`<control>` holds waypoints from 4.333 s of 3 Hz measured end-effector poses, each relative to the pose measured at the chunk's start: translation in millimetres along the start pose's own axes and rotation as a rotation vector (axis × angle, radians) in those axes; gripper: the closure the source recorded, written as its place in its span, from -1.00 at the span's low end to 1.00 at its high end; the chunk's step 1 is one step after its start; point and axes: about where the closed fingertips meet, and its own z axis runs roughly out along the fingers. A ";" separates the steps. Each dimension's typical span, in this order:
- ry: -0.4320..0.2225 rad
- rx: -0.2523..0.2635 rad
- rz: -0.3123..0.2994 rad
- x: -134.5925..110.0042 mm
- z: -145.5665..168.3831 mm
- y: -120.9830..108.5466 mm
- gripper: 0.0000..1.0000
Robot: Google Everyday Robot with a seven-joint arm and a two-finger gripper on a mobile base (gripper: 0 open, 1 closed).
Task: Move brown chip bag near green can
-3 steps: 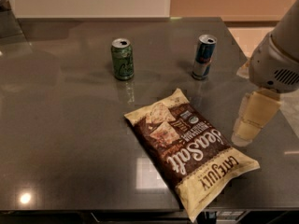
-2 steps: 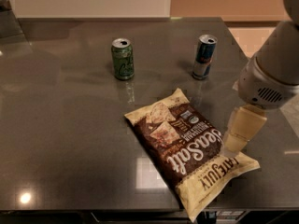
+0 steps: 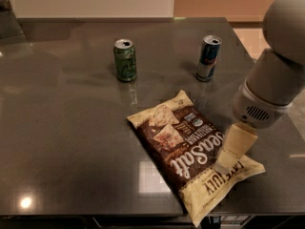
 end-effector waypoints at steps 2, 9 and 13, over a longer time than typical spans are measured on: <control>-0.042 -0.164 0.032 -7.1 13.2 16.9 -1.00; -0.137 -0.154 -0.018 -62.8 -13.4 22.7 1.00; -0.221 -0.176 -0.007 -125.4 -2.8 -37.1 1.00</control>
Offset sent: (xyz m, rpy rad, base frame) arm -0.0182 0.0263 -0.0132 0.1859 0.1918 -0.0113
